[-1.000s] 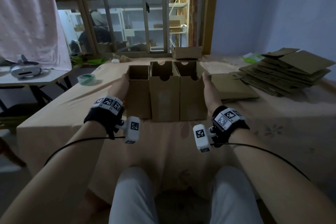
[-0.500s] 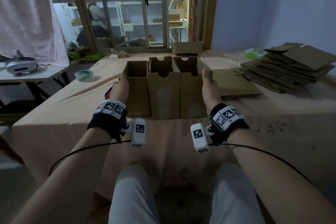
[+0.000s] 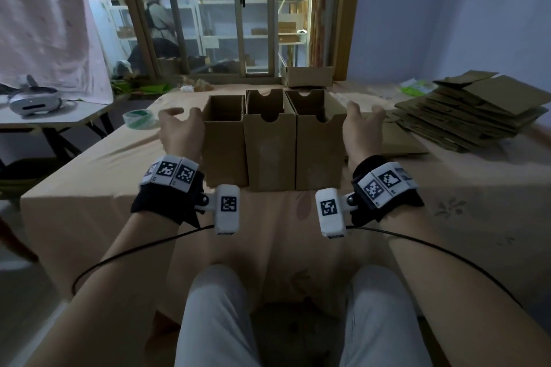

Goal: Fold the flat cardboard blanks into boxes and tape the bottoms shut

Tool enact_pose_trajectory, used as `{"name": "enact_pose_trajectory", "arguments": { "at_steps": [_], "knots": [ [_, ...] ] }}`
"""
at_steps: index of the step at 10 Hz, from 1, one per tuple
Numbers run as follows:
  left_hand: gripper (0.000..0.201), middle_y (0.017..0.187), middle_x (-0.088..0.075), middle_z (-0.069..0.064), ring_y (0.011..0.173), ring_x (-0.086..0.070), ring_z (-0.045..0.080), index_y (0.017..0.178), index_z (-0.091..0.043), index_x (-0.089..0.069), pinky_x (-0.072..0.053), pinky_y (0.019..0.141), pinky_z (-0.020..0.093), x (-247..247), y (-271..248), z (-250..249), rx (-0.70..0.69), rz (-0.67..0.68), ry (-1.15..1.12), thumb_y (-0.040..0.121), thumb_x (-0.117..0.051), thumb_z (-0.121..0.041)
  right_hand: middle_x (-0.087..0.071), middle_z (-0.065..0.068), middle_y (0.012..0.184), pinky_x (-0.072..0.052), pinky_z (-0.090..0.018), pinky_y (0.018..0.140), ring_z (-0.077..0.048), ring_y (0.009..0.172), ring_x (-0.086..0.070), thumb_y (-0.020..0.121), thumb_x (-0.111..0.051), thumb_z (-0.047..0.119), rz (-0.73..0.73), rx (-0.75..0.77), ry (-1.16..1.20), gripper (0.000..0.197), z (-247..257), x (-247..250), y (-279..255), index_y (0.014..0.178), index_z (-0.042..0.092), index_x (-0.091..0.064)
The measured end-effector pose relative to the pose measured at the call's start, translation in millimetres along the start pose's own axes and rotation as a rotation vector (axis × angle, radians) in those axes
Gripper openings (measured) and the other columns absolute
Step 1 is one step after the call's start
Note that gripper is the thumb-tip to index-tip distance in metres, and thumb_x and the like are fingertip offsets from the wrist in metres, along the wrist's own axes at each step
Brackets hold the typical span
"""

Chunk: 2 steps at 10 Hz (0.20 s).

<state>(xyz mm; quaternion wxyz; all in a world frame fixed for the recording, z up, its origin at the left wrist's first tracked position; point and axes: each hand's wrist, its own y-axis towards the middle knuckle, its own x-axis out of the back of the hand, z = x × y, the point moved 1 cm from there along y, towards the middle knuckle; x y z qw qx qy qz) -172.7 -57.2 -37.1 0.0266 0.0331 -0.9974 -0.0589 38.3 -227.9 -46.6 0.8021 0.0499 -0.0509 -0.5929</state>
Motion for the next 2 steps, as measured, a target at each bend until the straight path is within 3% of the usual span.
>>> {"name": "enact_pose_trajectory", "arguments": {
  "at_steps": [1, 2],
  "knots": [
    [0.028, 0.110, -0.059, 0.001, 0.093, -0.059, 0.015, 0.114, -0.023, -0.055, -0.053, 0.076, 0.032, 12, -17, -14, -0.095, 0.070, -0.151, 0.086, -0.055, -0.023, -0.041, -0.008, 0.146, -0.038, -0.031, 0.096, -0.024, 0.130, -0.044, 0.095, -0.049, 0.029, -0.053, 0.126, 0.013, 0.057, 12, 16, -1, 0.147, 0.015, -0.030],
    [0.011, 0.100, -0.064, 0.004, 0.095, -0.065, 0.021, 0.096, -0.020, -0.061, -0.057, 0.084, 0.036, 35, -39, -30, -0.268, 0.278, -0.299, 0.090, -0.054, -0.014, -0.054, -0.003, 0.131, -0.046, -0.035, 0.097, -0.019, 0.118, -0.053, 0.087, -0.053, 0.025, -0.138, 0.305, 0.071, 0.042, 27, 42, -2, 0.129, 0.018, -0.050]
  ]
}}
